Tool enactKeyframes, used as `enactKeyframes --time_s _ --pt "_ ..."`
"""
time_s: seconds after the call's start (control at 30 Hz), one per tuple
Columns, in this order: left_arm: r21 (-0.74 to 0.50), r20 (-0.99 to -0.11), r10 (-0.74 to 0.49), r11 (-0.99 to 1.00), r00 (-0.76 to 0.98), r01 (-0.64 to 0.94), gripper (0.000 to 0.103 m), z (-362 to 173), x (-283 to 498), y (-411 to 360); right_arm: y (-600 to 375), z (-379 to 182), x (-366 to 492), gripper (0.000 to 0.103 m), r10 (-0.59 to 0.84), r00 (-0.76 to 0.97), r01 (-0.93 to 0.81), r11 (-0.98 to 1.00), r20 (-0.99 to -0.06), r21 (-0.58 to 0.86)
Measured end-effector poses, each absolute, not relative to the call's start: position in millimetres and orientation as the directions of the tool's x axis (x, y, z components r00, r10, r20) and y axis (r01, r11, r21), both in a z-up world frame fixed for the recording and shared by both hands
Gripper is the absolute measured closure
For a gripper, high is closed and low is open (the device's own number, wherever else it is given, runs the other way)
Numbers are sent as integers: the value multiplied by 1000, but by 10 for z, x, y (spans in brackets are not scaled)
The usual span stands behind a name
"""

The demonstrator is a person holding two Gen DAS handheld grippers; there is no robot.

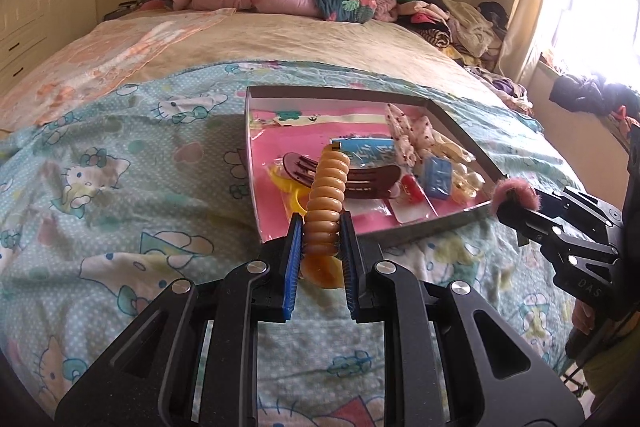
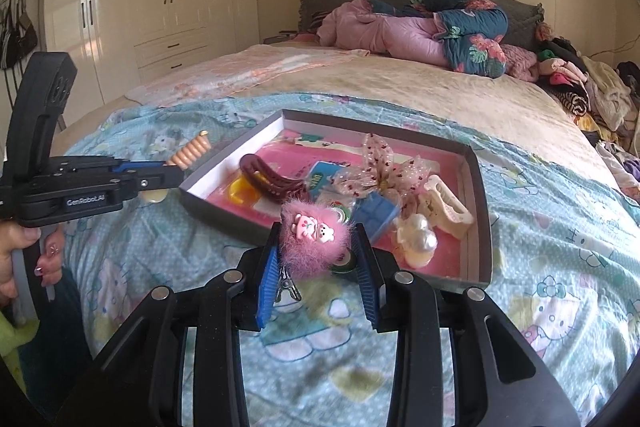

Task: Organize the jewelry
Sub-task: 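Carry the spiral tie with the left tool while the right tool carries the keychain into the tray, then open the left tool to drop the spiral tie while the right tool releases the keychain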

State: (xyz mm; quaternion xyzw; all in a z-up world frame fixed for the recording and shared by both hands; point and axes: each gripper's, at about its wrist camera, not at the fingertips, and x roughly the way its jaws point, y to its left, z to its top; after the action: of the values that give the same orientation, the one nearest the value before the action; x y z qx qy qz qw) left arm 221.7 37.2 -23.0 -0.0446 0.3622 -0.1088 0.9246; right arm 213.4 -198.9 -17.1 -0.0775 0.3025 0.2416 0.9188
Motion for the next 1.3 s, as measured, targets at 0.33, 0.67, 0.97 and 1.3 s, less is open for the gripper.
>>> enactKeyframes --time_s 0.33,0.67,0.97,1.3 --pt "-178 -669 -222 974 709 137 91 -294 2431 399 -2064 -250 2472 70 352 715 -440 898 -604 3" --pt "-183 -677 -219 975 703 128 91 -327 2701 302 -2117 -274 2818 70 317 726 -402 916 -610 -3" --pt "-170 -684 -217 976 697 137 91 -381 2943 140 -2085 -324 3174 70 310 706 -394 919 -637 11" --pt "-148 -691 -207 978 693 145 90 -470 3094 37 -1947 -511 3518 69 300 655 -383 923 -693 38"
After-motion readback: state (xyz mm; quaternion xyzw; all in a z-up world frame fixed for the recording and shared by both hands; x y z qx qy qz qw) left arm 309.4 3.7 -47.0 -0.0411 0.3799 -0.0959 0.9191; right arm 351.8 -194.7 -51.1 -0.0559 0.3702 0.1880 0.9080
